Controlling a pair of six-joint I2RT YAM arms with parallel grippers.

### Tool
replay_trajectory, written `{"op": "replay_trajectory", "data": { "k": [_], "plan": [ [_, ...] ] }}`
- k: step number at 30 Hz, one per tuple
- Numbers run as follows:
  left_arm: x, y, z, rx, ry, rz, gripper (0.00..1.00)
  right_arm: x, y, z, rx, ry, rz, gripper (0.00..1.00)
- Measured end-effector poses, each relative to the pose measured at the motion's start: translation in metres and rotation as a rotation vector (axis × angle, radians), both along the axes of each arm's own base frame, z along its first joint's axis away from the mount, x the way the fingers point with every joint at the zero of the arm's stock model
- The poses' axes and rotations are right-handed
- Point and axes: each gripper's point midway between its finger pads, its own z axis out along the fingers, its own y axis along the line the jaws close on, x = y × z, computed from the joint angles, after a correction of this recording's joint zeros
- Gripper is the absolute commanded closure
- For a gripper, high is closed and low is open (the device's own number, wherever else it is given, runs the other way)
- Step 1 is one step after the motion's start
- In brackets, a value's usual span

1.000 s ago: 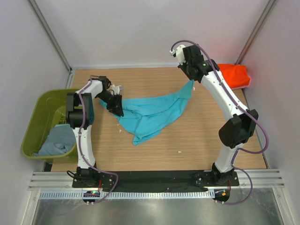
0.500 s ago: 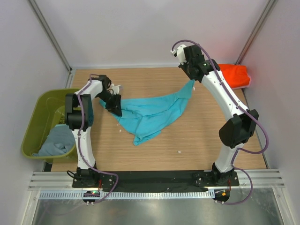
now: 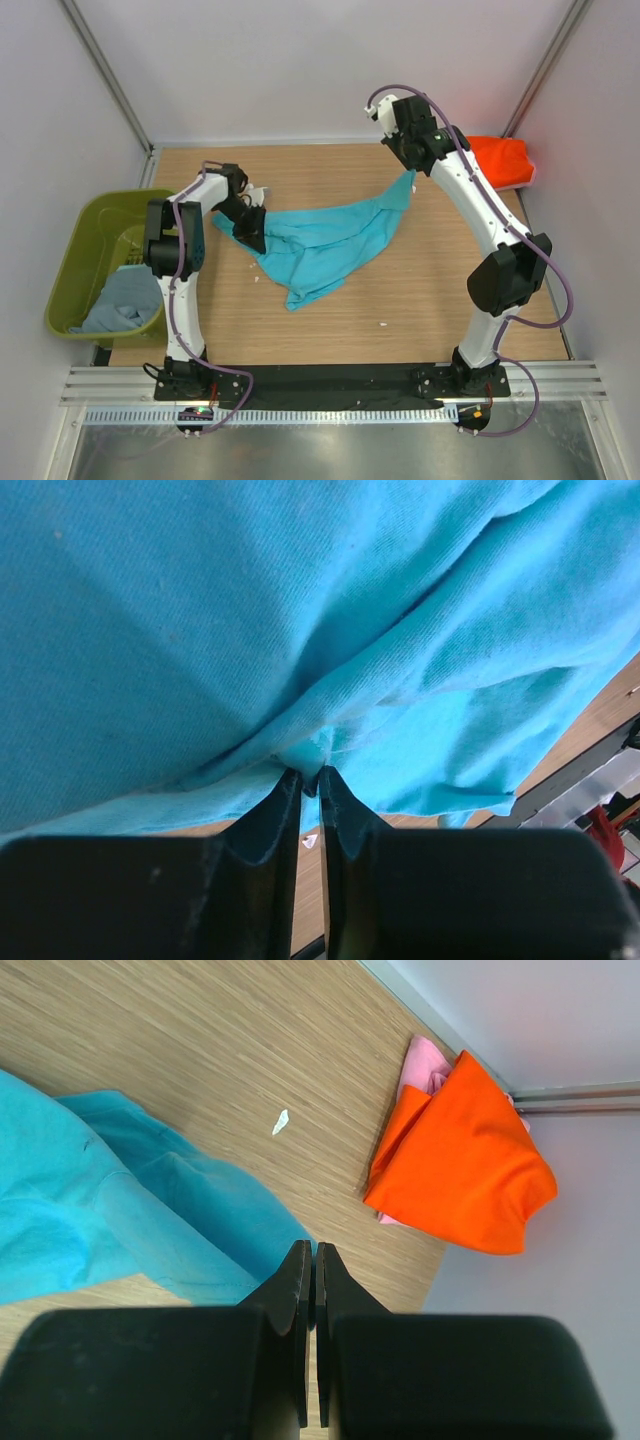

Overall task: Fold and stack the t-shirts
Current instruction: Flatten the tshirt out

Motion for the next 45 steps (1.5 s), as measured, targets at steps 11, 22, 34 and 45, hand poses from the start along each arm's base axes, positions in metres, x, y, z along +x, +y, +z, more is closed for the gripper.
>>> {"op": "replay_trajectory", "data": {
  "k": [11,22,34,45],
  "plan": [
    [0.002,0.005,0.003,0.029,-0.023,-0.007,0.88,0.0,-0.006,-0.001,0.005,0.002,-0.009,0.99],
    [0.007,0.006,0.007,0.038,-0.039,-0.008,1.0,0.0,-0.005,-0.001,0.007,0.003,-0.006,0.99],
    [0.053,0.023,0.133,0.126,-0.379,-0.064,1.0,-0.017,-0.055,0.046,0.008,-0.116,-0.123,0.99],
    [0.03,0.032,0.364,0.102,-1.036,-0.025,1.0,-0.098,-0.115,0.191,0.131,-0.498,-0.272,0.99]
  ]
}}
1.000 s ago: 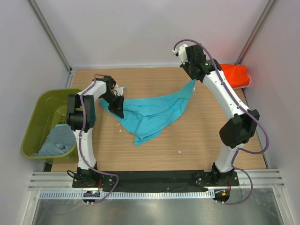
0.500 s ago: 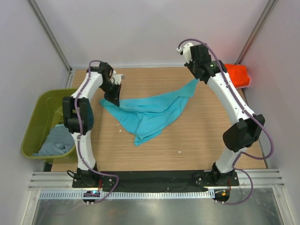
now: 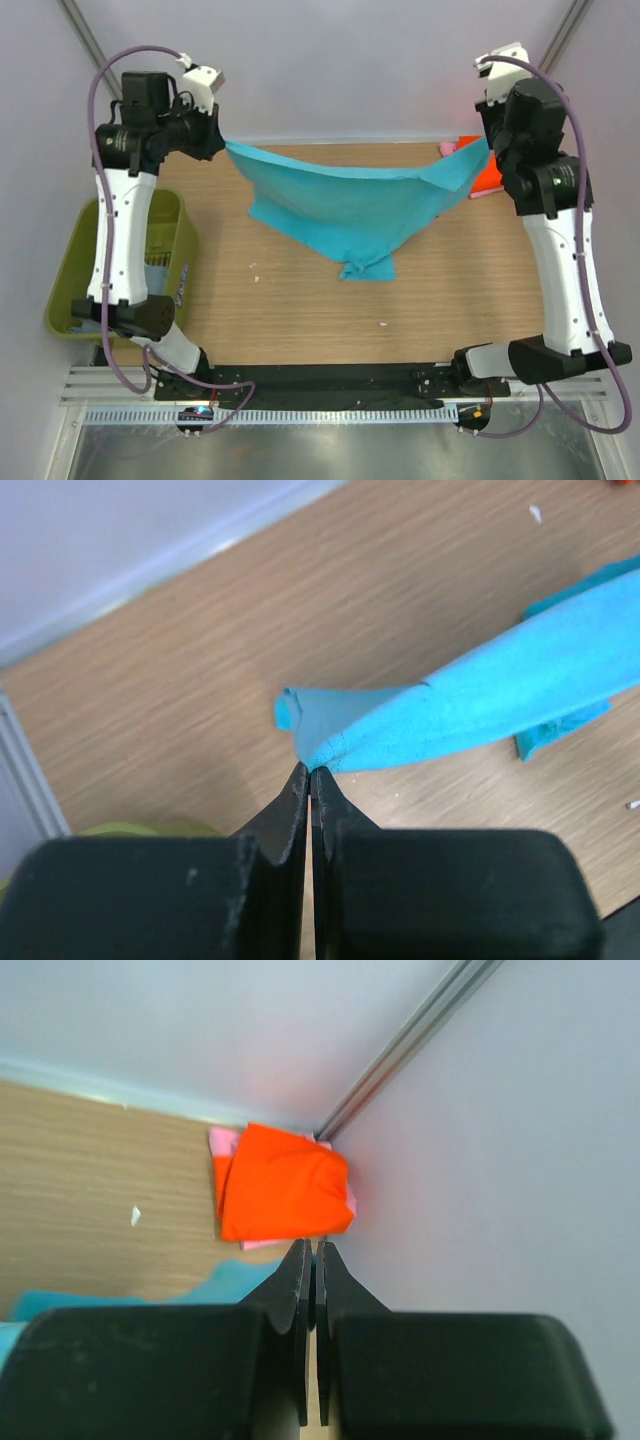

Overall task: Fold and stack the t-shirts
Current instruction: Flatten the tshirt out

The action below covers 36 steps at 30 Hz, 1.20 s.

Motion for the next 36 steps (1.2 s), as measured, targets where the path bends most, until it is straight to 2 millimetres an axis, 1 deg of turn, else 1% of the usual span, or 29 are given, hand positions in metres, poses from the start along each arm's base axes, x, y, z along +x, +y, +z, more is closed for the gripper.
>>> {"op": "replay_trajectory", "data": {
  "k": [3,5,8,11,13,16,18,22,24,25,27,28,29,31,33,34,35,36],
  "plan": [
    [-0.017,0.001,0.034,-0.021,-0.104,-0.003,1.0,-0.021,0.002,0.032,0.053,-0.088,0.029,0.99],
    [-0.027,0.0,0.05,-0.037,-0.153,-0.009,1.0,-0.035,0.006,0.047,0.086,-0.127,0.06,0.99],
    [-0.047,-0.002,0.075,-0.07,-0.224,-0.026,1.0,-0.062,0.01,0.066,0.127,-0.176,0.112,0.99],
    [-0.074,-0.003,0.097,-0.095,-0.295,-0.047,1.0,-0.096,0.011,0.084,0.148,-0.228,0.157,0.99],
    [-0.094,-0.003,0.115,-0.118,-0.353,-0.059,1.0,-0.122,0.01,0.097,0.156,-0.269,0.185,0.99],
    [-0.122,-0.003,0.144,-0.144,-0.448,-0.074,1.0,-0.157,0.01,0.124,0.17,-0.35,0.23,0.99],
    [-0.141,-0.002,0.165,-0.16,-0.521,-0.087,1.0,-0.182,0.009,0.147,0.178,-0.421,0.259,0.99],
    [-0.166,-0.001,0.189,-0.186,-0.601,-0.1,1.0,-0.232,0.006,0.187,0.185,-0.579,0.304,0.99],
    [-0.175,0.002,0.202,-0.193,-0.644,-0.094,1.0,-0.25,0.003,0.201,0.18,-0.646,0.304,0.99],
    [-0.179,0.003,0.208,-0.195,-0.663,-0.089,1.0,-0.256,0.002,0.207,0.174,-0.671,0.303,0.99],
    [-0.183,0.007,0.222,-0.204,-0.71,-0.075,1.0,-0.261,0.001,0.215,0.158,-0.708,0.302,0.99],
    [-0.183,0.007,0.226,-0.204,-0.723,-0.07,1.0,-0.26,0.001,0.219,0.149,-0.722,0.3,0.99],
    [-0.182,0.008,0.229,-0.204,-0.734,-0.065,1.0,-0.256,0.001,0.22,0.136,-0.727,0.298,0.99],
    [-0.175,0.009,0.228,-0.201,-0.728,-0.059,1.0,-0.244,0.002,0.22,0.117,-0.718,0.297,0.99],
    [-0.161,0.009,0.217,-0.193,-0.692,-0.052,1.0,-0.218,0.005,0.21,0.091,-0.672,0.293,0.99],
    [-0.15,0.008,0.207,-0.186,-0.658,-0.05,1.0,-0.205,0.007,0.204,0.083,-0.646,0.294,0.99],
    [-0.137,0.008,0.193,-0.174,-0.619,-0.049,1.0,-0.189,0.009,0.195,0.074,-0.615,0.294,0.99],
    [-0.124,0.007,0.175,-0.164,-0.564,-0.048,1.0,-0.173,0.012,0.184,0.067,-0.578,0.295,0.99]
  ]
}}
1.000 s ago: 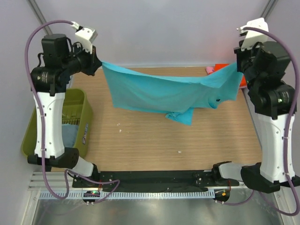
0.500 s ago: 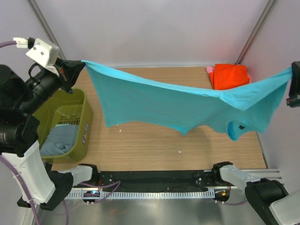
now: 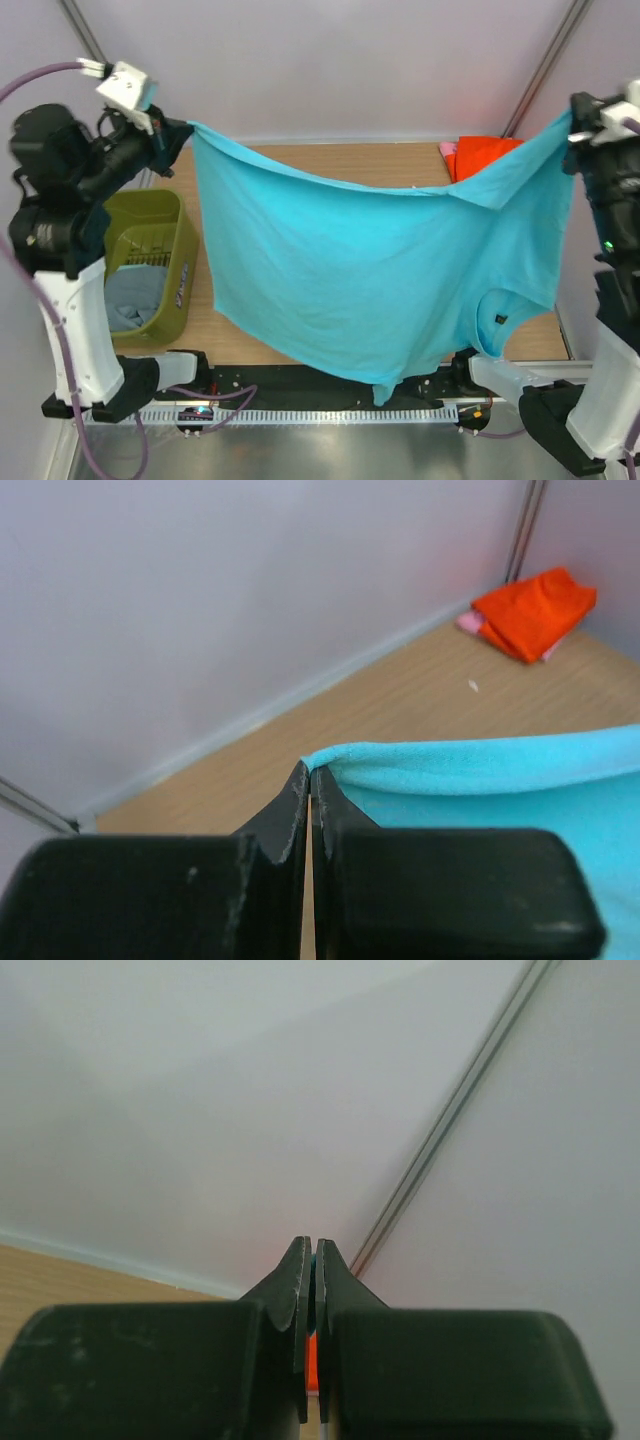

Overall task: Fold and stack the t-shirts
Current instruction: Flatten the tshirt out

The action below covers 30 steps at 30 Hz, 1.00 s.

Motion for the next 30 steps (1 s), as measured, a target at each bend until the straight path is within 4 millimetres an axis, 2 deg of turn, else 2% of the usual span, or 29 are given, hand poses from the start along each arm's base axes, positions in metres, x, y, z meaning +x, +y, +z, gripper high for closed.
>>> {"op": "replay_trajectory", "data": {
  "k": [2,4,6,8,10,14,15,18,20,23,28,30],
  "plan": [
    [0.03,-0.002,-0.045,0.028,0.12,-0.004,1.0,0.039,0.006,-0.03,-0.029,0.087,0.001,0.99],
    [0.053,-0.003,-0.102,0.06,0.257,-0.009,1.0,0.079,0.012,-0.078,-0.066,0.206,0.005,0.99],
    [0.075,-0.003,-0.164,0.091,0.406,-0.015,1.0,0.114,0.019,-0.136,-0.108,0.347,0.017,0.99],
    [0.09,-0.003,-0.236,0.131,0.578,-0.025,1.0,0.147,0.025,-0.2,-0.147,0.491,0.029,0.99],
    [0.097,-0.002,-0.287,0.159,0.692,-0.039,1.0,0.177,0.03,-0.268,-0.181,0.645,0.047,0.99],
    [0.112,-0.003,-0.359,0.194,0.83,-0.071,1.0,0.214,0.04,-0.386,-0.216,0.903,0.088,0.99],
    [0.116,-0.004,-0.368,0.196,0.846,-0.078,1.0,0.221,0.041,-0.405,-0.218,0.947,0.091,0.99],
    [0.142,-0.006,-0.408,0.209,0.898,-0.092,1.0,0.261,0.048,-0.459,-0.214,1.043,0.098,0.99],
    [0.16,-0.007,-0.429,0.211,0.923,-0.092,1.0,0.289,0.052,-0.48,-0.214,1.07,0.098,0.99],
    [0.193,-0.008,-0.456,0.216,0.944,-0.086,1.0,0.344,0.06,-0.498,-0.212,1.052,0.1,0.99],
    [0.245,-0.004,-0.474,0.217,0.913,-0.046,1.0,0.418,0.067,-0.52,-0.202,1.007,0.092,0.99],
    [0.261,0.0,-0.475,0.213,0.897,-0.022,1.0,0.438,0.067,-0.527,-0.199,0.99,0.087,0.99]
  ]
}}
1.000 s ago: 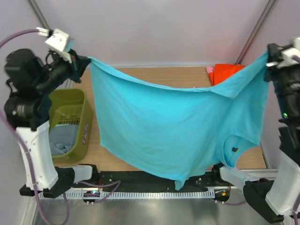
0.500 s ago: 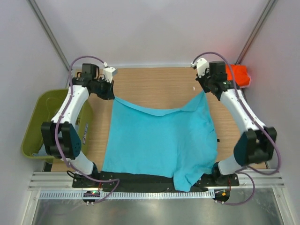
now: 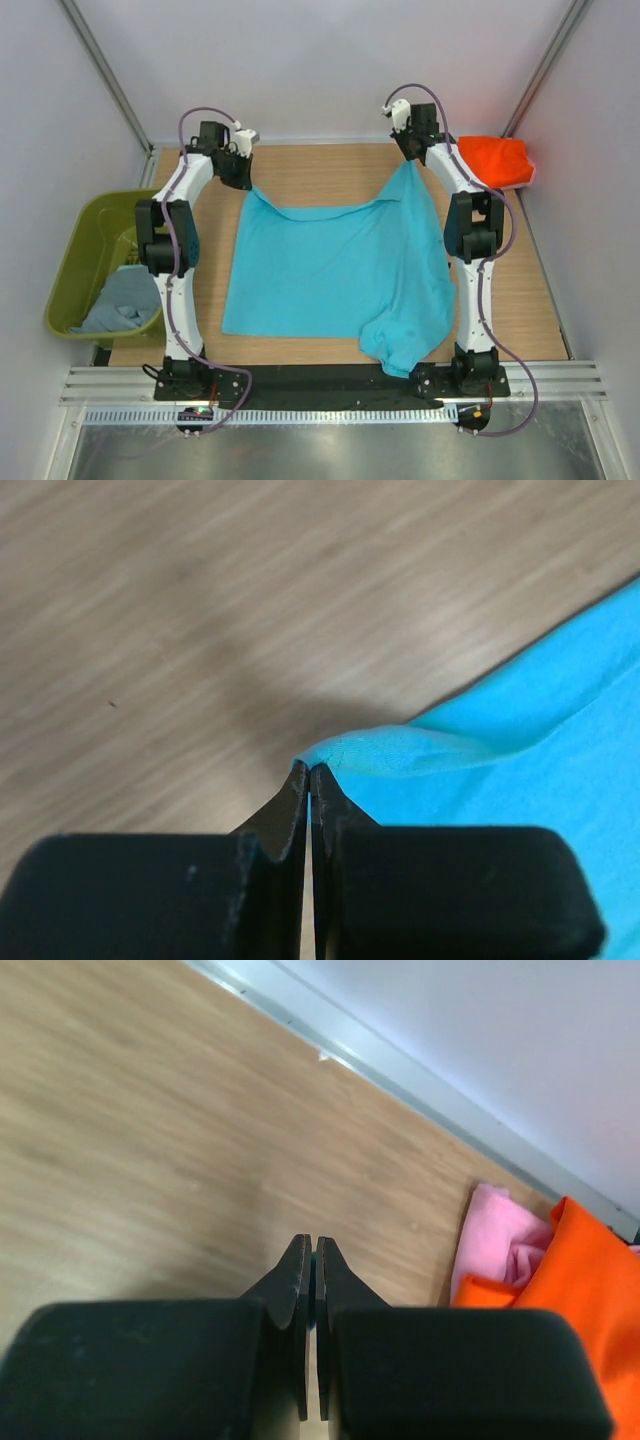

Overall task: Fold and stack the t-shirts
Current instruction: Flatten the tshirt out

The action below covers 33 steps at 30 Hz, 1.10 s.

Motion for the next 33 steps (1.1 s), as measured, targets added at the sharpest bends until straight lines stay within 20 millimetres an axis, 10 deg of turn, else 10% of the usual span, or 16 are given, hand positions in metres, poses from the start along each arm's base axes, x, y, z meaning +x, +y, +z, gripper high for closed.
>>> {"op": "replay_trajectory", "data": {
  "k": [15,33],
  "plan": [
    [0.059,0.04,0.017,0.026,-0.129,0.194,1.0,0.037,-0.016,-0.022,-0.01,-0.052,-0.084,0.99],
    [0.05,0.07,0.048,0.083,-0.179,0.306,1.0,0.036,0.074,-0.007,0.058,-0.11,0.024,0.99]
  ]
}}
